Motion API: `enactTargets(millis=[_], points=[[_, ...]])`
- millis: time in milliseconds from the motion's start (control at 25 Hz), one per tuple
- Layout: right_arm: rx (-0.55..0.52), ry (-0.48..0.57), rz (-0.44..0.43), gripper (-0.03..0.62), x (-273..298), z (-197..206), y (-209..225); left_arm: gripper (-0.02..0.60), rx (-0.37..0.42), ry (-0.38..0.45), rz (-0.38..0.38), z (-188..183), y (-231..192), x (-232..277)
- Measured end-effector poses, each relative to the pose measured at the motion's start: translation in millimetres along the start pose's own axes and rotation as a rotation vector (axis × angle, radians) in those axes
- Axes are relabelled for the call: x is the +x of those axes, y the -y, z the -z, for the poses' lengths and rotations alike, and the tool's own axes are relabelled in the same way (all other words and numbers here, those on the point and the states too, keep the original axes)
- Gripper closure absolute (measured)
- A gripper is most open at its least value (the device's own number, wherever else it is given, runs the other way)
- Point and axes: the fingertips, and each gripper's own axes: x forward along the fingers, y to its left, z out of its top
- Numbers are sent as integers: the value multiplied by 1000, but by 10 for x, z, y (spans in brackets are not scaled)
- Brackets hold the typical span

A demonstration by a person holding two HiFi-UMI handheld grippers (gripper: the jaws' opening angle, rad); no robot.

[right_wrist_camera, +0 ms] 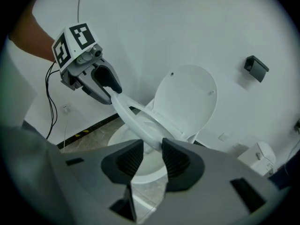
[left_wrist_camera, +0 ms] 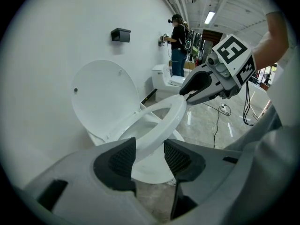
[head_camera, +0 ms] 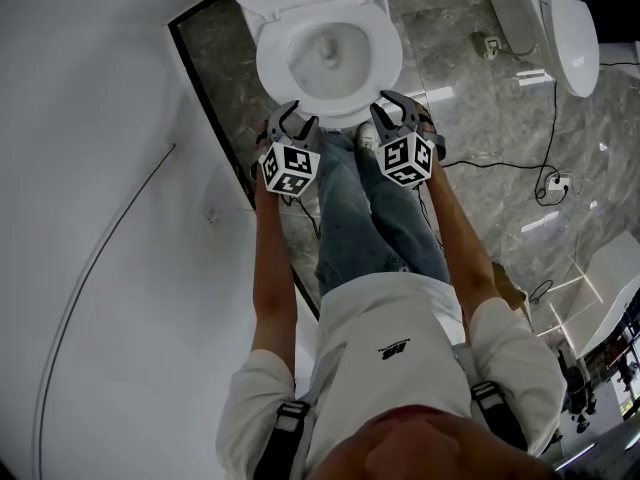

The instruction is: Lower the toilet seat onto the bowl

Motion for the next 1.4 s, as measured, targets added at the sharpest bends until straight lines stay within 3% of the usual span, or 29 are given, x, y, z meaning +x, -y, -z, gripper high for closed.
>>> enactTargets(millis=[600,1400], points=[[8,-40,-87,450,65,269,-267,383,26,-50,31,303,219,124],[96,-80,-153,448,212,624,-580,370,46,-123,73,727,491,328]])
